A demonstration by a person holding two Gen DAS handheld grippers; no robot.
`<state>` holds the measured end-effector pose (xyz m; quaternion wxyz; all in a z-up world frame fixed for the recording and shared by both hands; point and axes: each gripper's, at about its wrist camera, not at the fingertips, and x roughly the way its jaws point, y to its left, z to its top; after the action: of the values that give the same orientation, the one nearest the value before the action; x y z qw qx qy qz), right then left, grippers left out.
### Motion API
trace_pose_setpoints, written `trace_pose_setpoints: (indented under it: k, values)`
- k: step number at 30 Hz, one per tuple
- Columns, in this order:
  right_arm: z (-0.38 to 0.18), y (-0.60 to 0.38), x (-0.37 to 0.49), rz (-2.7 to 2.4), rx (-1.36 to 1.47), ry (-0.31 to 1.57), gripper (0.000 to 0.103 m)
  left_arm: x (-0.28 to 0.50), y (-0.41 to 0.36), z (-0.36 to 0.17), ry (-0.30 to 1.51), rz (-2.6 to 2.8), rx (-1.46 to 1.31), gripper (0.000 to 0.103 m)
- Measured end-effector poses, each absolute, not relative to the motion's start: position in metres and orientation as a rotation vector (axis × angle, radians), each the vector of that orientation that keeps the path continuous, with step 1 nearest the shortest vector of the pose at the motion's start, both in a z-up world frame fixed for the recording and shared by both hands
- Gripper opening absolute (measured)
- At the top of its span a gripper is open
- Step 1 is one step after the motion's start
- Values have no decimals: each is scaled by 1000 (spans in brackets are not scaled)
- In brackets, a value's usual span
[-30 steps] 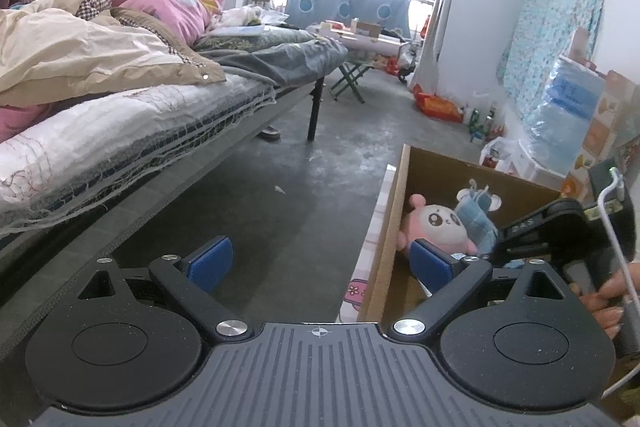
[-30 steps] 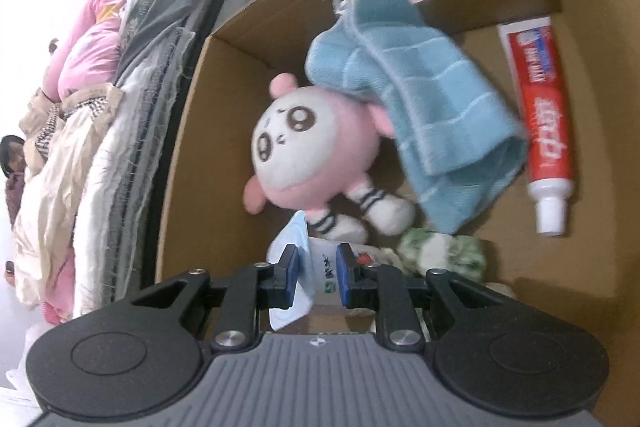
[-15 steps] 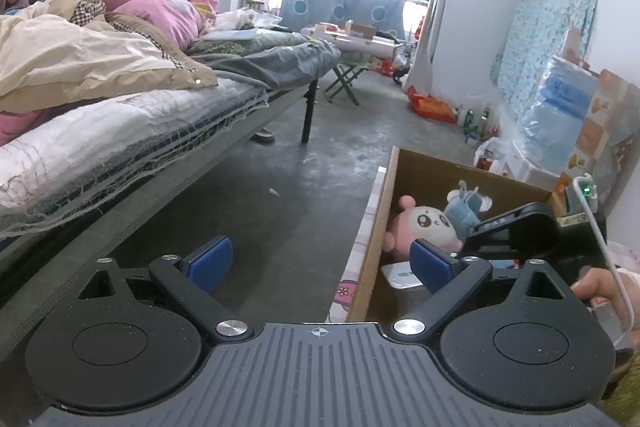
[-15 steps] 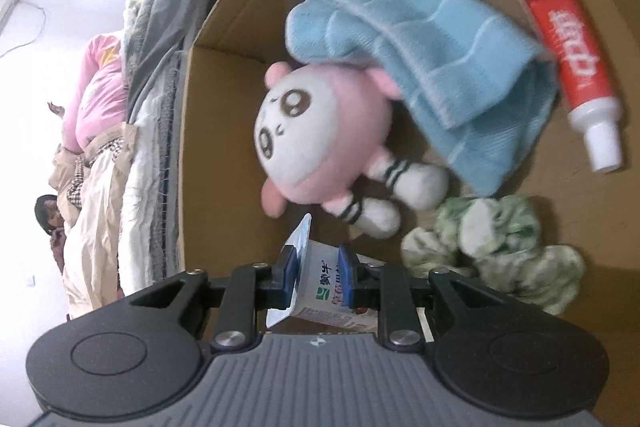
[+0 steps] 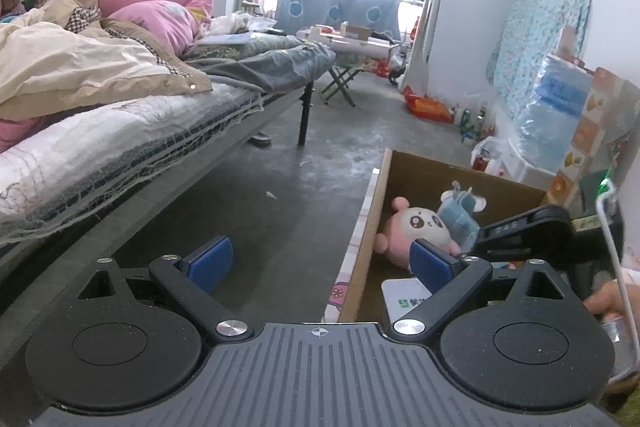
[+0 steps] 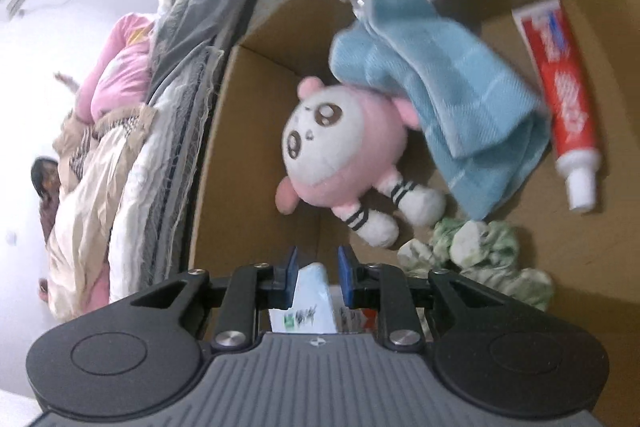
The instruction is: Organize soft objects
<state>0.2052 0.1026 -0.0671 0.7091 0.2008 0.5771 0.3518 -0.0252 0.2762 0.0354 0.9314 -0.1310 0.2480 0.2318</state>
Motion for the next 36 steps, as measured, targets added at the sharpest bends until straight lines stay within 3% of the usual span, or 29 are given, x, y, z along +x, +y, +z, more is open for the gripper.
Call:
trace_pose_setpoints:
  k: [5,8,18,26,31,36]
  values:
    - [-42,95,198,708,223,1250,19,-25,274,36,505,461,-261,96]
    - [-50,87,202,626,175,1315,31,-25,274,35,504,453,-268,97]
    - [-109,96,209,585,401,1537,35,-28,273,34,509,444,-263,99]
    - [-106,106,203,617,442,1503,35,-28,273,33,513,453,-264,99]
    - [-73,90,204,648,407,1421,47,-29,267,36,509,450,-250,99]
    - [-36,51,200,759,537,1303,52,-32,255,45,491,424,-248,100]
